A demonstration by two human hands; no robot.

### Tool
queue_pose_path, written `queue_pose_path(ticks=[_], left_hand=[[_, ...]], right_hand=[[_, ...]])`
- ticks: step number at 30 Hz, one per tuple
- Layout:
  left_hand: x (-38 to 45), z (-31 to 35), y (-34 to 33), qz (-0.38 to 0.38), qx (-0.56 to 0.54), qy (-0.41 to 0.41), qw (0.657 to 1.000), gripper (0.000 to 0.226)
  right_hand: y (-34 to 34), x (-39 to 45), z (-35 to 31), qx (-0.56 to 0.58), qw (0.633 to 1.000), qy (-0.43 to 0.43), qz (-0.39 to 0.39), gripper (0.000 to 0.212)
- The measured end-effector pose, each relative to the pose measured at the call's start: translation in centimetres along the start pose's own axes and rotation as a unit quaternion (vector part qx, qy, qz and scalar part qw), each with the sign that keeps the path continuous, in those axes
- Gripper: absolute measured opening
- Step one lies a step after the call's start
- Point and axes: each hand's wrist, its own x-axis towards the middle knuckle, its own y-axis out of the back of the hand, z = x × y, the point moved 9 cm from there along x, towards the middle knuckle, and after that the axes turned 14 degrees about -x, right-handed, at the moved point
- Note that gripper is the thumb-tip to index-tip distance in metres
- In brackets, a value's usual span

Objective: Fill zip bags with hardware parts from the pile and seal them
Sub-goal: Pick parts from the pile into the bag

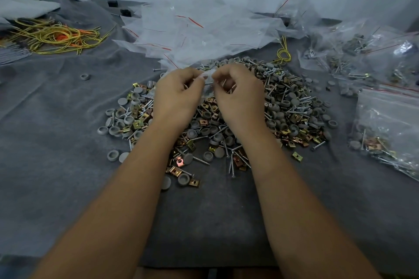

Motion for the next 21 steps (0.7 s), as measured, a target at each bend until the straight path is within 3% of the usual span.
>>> queue_pose_path(ticks=[3, 8, 12, 16, 21], left_hand=[[0.0, 0.6, -0.2, -0.007, -0.001, -0.022, 1.000, 0.026], [0.0, 0.9, 0.9, 0.055, -0.026, -0.044, 0.997, 0.024], [0.1, 0.9, 0.4, 0.036, -0.010, -0.047, 0.998, 0.031], [0.2, 0.5, 0.4, 0.045, 0.003, -0.040, 0.998, 0.032], [0.2, -0.5, 1.5, 0.095, -0.011, 0.001, 0.995, 0.024]], right_hand=[[-0.5, -0.1, -0.4, -0.026, 0.999, 0.016, -0.019, 0.012], [-0.5, -0.2, -0.9, -0.077, 0.996, 0.039, -0.017, 0.013], [-0.1, -0.4, -1.5, -0.058, 0.997, 0.055, 0.014, 0.012], [-1.2, -0.5, -1.6, -0.057, 0.996, 0.054, -0.035, 0.015], [0.9, -0.2, -1.4, -0.004, 0.998, 0.040, 0.038, 0.010]])
